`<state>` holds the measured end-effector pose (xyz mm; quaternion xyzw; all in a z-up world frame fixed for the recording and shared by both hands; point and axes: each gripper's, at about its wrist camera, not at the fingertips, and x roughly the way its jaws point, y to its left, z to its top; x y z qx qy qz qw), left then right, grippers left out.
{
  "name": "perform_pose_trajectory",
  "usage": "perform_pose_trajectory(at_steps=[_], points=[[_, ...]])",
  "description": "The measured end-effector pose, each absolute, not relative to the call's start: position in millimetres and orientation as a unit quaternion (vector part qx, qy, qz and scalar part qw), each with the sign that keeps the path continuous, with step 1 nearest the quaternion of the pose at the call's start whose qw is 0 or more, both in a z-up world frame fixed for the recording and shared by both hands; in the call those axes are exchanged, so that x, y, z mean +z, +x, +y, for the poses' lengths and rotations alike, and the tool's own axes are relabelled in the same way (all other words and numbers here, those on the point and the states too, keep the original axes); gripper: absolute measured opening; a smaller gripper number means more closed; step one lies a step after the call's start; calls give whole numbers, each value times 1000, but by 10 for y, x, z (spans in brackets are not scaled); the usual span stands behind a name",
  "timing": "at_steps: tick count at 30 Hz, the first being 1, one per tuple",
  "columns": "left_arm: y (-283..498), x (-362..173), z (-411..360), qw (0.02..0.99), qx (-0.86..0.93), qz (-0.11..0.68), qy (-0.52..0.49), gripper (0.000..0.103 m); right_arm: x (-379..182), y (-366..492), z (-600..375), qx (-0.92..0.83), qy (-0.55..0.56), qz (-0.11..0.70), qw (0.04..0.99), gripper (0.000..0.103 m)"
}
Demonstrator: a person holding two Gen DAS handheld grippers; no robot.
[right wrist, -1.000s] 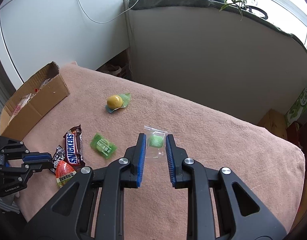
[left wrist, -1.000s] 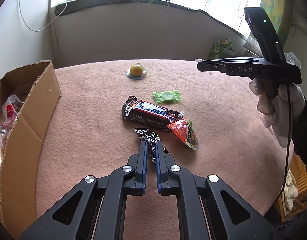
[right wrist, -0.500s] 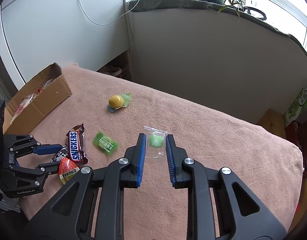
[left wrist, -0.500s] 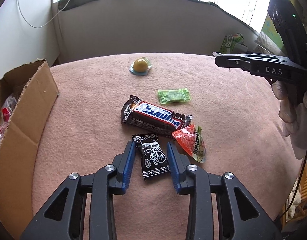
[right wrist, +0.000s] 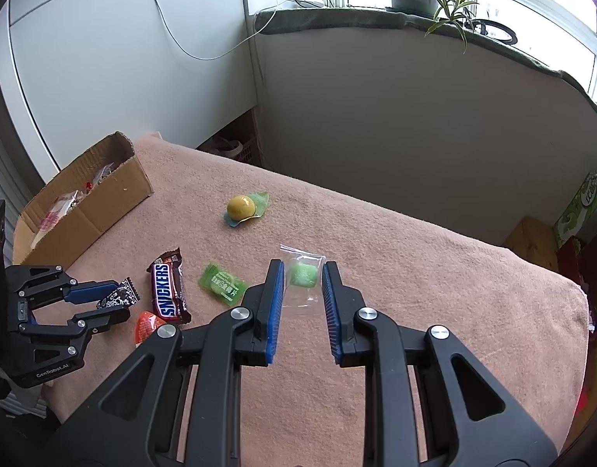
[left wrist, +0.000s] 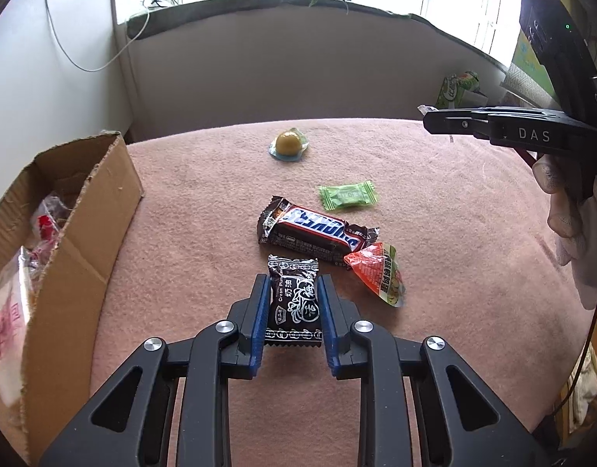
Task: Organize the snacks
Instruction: 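Carry the green-candy bag and black packet over the box with both tools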
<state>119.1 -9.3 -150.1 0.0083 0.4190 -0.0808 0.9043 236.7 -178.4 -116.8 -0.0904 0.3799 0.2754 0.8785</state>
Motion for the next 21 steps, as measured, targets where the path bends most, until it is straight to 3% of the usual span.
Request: perform_pose_trajectory(at_steps=[21], points=[[690,-855,735,943,-11,330,-39,23,-763,1913,-742,346,-137,335,865,21]])
